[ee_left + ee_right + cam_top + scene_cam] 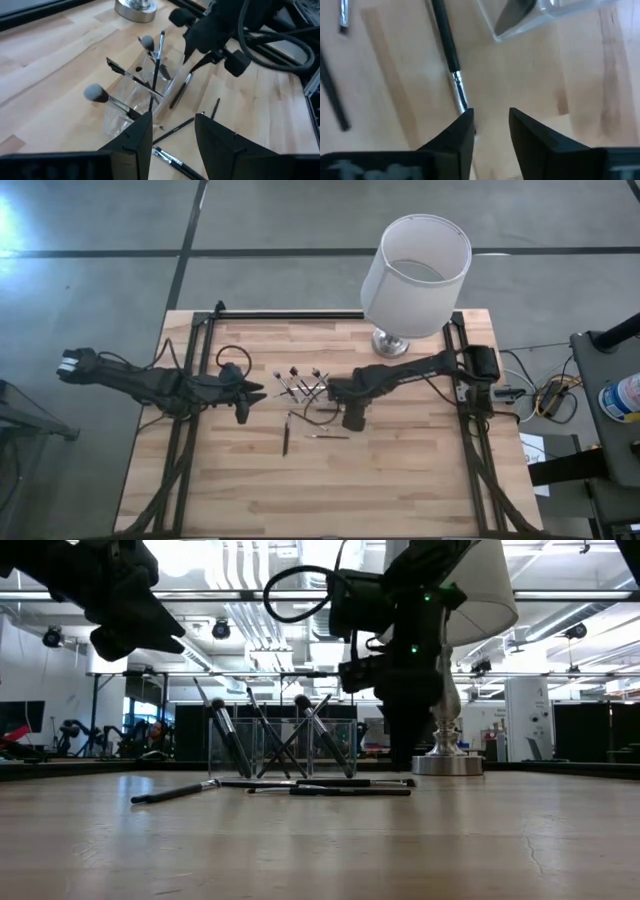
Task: Put items in baskets/containers
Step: Put the foundation brush into the transparent organizer
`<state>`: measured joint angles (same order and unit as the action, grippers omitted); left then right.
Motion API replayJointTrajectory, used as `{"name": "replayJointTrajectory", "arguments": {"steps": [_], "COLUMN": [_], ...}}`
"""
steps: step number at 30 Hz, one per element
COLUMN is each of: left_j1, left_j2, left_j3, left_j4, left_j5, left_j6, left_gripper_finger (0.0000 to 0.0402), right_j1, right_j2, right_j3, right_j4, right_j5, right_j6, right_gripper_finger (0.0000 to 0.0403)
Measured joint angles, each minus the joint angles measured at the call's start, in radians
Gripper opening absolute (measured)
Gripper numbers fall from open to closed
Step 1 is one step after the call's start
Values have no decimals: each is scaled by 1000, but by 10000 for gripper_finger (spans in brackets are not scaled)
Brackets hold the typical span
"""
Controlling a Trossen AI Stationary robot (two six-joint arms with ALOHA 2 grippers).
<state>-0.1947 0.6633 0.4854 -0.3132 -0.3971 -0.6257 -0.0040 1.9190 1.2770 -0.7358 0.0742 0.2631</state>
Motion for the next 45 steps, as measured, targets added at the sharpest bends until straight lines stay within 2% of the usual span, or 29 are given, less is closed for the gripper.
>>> {"name": "replayJointTrajectory", "arguments": {"steps": [4,9,19,24,26,29,31,37,45], "left_j1": [0,0,0,0,0,0,0,0,0], "left_j2": [4,6,9,9,9,9,9,9,8], "left_j3": [0,0,0,0,0,0,0,0,0], "left_j4": [3,2,-3,-2,-2,-2,-2,-2,-3], "left_j5": [-45,-91,-91,-91,-91,-92,-93,-94,-95], "left_j6": [-1,18,-3,-12,-12,-14,-14,-13,-13], "left_gripper_finger": [140,140,140,140,140,140,140,140,140], "right_j1": [2,19,21,33,48,62,52,3,13], "right_j2": [-22,0,27,27,18,-5,-14,5,56], "right_j3": [-18,-39,-47,-46,-39,-22,-20,-55,-59], "right_j4": [84,139,151,145,136,141,145,152,220], "right_j5": [-19,-25,12,-44,-4,160,227,236,223], "right_j6": [63,2,-111,-171,-173,-152,-134,-65,-132], "right_gripper_finger": [69,40,80,100,103,104,100,74,53]}}
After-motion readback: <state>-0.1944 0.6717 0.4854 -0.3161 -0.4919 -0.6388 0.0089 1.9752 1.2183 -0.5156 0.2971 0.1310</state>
